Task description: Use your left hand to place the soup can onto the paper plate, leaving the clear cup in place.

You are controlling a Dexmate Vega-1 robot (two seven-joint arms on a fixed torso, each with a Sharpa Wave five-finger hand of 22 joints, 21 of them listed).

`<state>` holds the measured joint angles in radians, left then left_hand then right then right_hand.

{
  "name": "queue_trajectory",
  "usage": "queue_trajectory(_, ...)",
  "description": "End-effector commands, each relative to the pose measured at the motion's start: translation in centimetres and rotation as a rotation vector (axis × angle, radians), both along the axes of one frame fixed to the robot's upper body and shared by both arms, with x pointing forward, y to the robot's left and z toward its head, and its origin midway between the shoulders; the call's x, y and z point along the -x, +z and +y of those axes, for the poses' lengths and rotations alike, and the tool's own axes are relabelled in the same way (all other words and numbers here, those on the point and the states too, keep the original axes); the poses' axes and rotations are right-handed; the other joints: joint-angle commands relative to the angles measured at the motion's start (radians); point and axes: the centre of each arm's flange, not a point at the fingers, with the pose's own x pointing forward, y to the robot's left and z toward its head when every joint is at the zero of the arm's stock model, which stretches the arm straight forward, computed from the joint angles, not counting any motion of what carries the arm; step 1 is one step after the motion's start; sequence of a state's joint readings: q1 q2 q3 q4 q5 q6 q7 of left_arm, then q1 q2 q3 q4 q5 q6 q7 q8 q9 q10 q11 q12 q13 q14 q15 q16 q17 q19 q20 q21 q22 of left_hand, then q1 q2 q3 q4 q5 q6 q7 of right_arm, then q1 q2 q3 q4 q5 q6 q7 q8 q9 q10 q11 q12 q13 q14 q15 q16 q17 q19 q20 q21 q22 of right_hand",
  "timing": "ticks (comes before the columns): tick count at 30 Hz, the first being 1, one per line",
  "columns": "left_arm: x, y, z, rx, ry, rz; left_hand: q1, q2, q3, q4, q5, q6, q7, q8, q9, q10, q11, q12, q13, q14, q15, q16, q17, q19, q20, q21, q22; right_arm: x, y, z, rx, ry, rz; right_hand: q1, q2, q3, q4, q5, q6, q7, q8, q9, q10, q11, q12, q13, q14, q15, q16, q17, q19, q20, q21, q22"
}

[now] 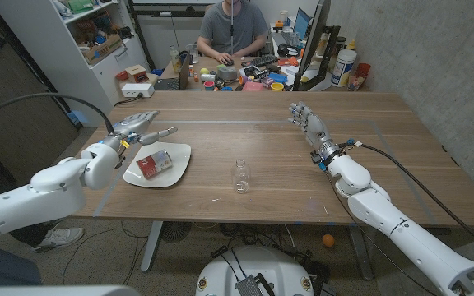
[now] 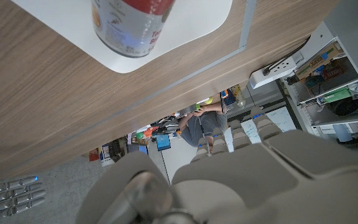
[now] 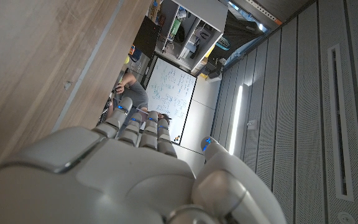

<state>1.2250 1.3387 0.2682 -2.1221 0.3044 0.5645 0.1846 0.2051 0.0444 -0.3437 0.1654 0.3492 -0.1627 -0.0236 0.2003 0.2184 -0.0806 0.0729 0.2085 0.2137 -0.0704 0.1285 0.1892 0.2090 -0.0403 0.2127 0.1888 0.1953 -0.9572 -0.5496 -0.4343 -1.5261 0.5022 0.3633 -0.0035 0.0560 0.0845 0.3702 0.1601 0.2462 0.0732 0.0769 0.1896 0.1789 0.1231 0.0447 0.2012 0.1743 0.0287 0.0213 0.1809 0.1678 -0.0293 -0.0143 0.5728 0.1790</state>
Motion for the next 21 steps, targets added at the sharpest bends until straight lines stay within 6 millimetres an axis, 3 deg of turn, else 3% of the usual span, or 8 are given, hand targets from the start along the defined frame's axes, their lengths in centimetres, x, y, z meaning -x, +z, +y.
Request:
queue_trajectory(1,0.8,2.7,-0.8,-0.012,-0.028,-0.035,-0.012,0.0,0.001,-0.008,0.002,0.012,0.002,0.011,-0.001,0.018,0.002,0.011,-0.001,0.019,0.002,0.013,-0.002,0.001,0.002,0.008,0.0,-0.4,0.0,-0.1,-0.009,0.001,0.001,-0.003,0.054,0.004,-0.003,0.002,0.005,0.003,-0.001,0.003,0.007,-0.003,-0.002,0.003,0.007,0.001,-0.002,0.002,-0.001,-0.001,-0.003,0.003)
queue_trajectory(21,1.7,6.2,-1.1,-0.014,-0.111,-0.118,-0.018,-0.004,0.005,-0.013,0.005,0.018,0.009,0.014,-0.003,0.028,0.007,0.015,-0.002,0.028,0.001,0.016,-0.004,0.005,0.002,0.014,0.0,-0.4,-0.5,0.6,-0.036,-0.021,-0.012,-0.002,0.054,0.005,-0.004,0.002,0.004,0.004,-0.002,0.003,0.008,-0.003,-0.002,0.003,0.008,0.002,-0.002,0.002,0.002,-0.001,-0.008,0.003)
